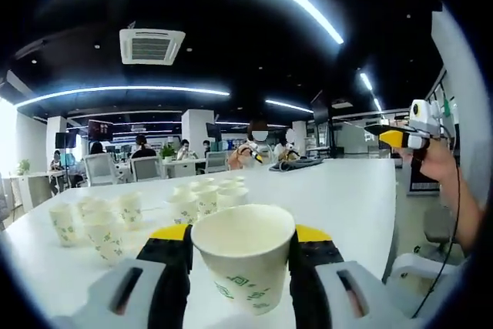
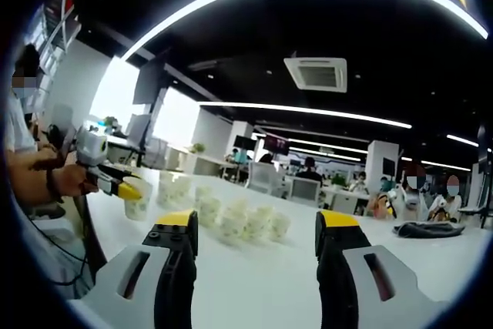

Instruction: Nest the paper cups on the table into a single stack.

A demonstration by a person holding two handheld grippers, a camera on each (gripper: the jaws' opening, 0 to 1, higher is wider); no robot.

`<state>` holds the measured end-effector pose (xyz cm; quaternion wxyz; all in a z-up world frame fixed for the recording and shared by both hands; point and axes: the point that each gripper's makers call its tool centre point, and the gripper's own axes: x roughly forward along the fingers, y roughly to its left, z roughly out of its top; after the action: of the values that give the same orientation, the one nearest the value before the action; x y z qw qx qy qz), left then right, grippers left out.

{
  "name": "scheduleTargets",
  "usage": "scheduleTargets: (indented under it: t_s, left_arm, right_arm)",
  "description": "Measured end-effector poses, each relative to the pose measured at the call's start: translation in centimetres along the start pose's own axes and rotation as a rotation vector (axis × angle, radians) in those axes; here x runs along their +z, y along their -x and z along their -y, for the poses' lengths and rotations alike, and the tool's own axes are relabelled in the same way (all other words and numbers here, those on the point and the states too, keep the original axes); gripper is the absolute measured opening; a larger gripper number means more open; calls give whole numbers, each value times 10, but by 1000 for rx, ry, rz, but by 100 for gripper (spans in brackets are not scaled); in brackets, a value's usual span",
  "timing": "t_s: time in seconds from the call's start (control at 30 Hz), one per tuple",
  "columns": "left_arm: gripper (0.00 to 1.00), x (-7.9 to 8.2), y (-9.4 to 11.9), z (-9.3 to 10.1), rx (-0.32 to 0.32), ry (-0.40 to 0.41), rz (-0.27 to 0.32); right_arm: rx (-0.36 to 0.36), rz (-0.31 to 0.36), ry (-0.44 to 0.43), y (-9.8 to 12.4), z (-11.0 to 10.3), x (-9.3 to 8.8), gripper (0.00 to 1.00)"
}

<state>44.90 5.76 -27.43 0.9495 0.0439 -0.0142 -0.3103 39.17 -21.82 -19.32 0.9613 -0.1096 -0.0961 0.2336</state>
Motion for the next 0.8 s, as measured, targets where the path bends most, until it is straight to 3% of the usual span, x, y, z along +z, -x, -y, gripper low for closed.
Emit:
scheduleTargets:
  t_s: [0.37, 0.8]
  left_arm:
    - [53, -15, -20, 33, -66, -36, -18]
    - [53, -30, -29, 40, -81, -28, -40]
  right_arm:
    - [5, -1, -1, -2, -1, -2, 65]
    - [1, -2, -3, -1, 1, -3, 64]
